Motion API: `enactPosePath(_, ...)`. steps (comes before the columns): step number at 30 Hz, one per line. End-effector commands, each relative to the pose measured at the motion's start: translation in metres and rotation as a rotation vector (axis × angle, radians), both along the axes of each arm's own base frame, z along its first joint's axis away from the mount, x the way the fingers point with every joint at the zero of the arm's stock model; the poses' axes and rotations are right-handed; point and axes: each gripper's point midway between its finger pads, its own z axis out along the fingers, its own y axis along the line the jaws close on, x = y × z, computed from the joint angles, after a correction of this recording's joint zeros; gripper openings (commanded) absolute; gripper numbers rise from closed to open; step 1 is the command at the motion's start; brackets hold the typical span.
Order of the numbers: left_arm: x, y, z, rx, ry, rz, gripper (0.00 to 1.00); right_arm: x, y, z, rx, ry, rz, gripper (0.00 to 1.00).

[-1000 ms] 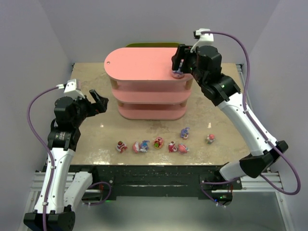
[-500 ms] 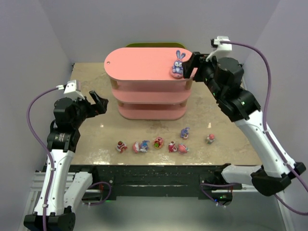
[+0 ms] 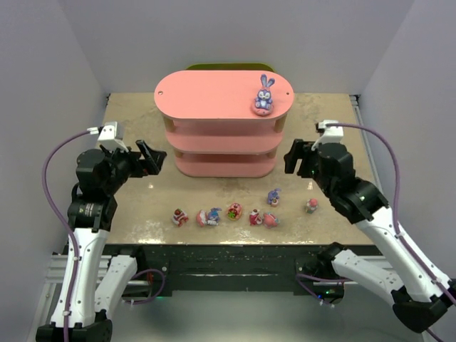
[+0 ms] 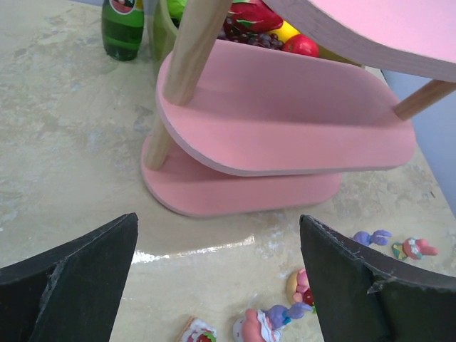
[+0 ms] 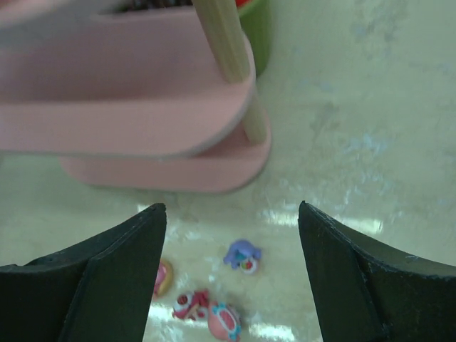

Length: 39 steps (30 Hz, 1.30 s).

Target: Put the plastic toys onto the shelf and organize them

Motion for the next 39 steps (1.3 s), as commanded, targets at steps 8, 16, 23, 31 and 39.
enactPosePath(8, -0.018, -0.029, -0.043, -0.066, 0.074, -0.163, 1.00, -0.044, 0.098, -0.118, 0.196, 0.308, 0.404, 0.79)
enactPosePath(16, -0.017, -0.025, -0.054, -0.066, 0.099, -0.138, 1.00, -0.092, 0.194, -0.136, 0.216, 0.235, 0.527, 0.79)
enactPosePath(23, -0.016, -0.021, -0.048, -0.044, 0.099, -0.122, 1.00, -0.118, 0.239, -0.161, 0.292, 0.255, 0.454, 0.71)
enactPosePath(31, -0.015, -0.019, -0.044, -0.026, 0.086, -0.114, 1.00, -0.106, 0.255, -0.180, 0.278, 0.227, 0.351, 0.64)
enactPosePath(39, -0.011, -0.017, -0.045, -0.011, 0.086, -0.112, 0.99, -0.094, 0.263, -0.196, 0.262, 0.217, 0.285, 0.63)
